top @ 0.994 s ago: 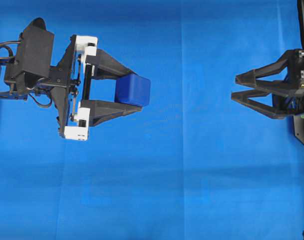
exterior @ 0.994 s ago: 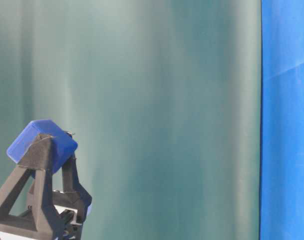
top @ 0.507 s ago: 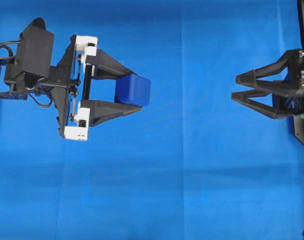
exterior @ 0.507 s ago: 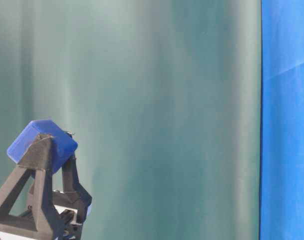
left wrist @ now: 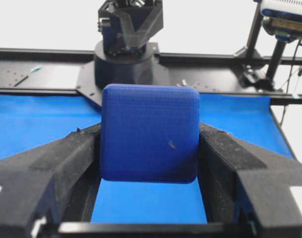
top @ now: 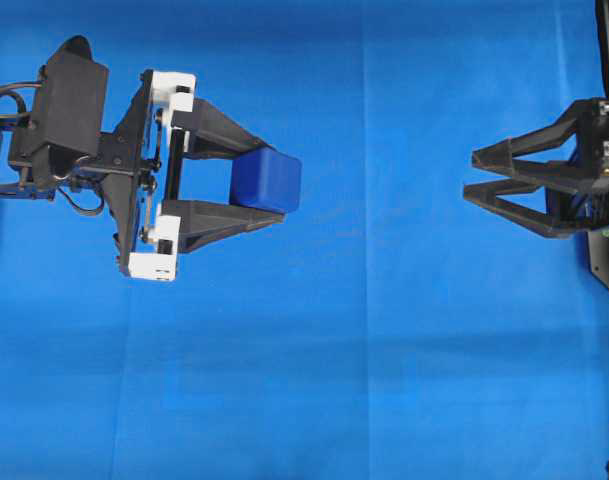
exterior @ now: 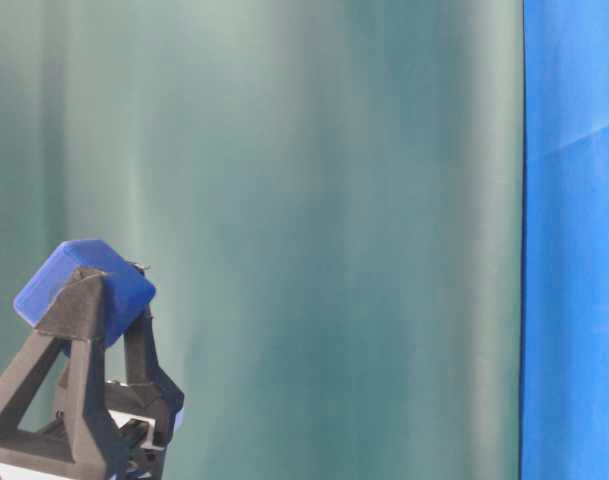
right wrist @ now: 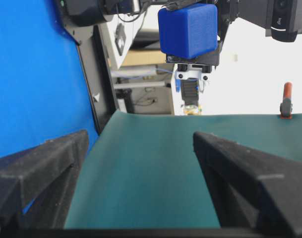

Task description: Handover the blue block to the right arm after grasping it with the left arm, then place it in the designated position.

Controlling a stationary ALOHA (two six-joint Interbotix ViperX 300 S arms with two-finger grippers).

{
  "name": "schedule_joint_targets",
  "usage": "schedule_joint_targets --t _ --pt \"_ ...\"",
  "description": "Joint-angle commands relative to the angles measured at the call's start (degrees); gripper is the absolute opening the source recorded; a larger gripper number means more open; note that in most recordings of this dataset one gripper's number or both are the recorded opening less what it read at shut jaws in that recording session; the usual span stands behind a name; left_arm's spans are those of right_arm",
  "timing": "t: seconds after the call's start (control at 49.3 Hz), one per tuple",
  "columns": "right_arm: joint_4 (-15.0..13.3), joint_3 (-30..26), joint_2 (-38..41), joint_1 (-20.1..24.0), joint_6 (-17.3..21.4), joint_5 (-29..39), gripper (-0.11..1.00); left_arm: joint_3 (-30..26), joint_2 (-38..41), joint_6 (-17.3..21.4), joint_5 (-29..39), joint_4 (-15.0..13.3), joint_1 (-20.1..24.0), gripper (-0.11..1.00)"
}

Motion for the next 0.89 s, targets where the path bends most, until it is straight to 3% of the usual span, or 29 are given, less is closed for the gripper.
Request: schedule_joint_targets --t 0.0,0.284,0.872 --pt "-0.1 -1.6 0.2 0.1 0.2 -0.4 0.92 -0.6 -1.0 -0.1 -0.5 0.0 -0.2 0.49" --pt "-0.1 -4.0 3.3 0.1 0.2 -0.3 0.92 -0.6 -1.0 -0.1 -0.5 0.0 -0.3 0.49" --pt "-0.2 -16.0 17.8 -0.2 0.2 -0.4 0.92 -0.4 -1.0 -0.1 -0.5 0.0 -0.6 0.49"
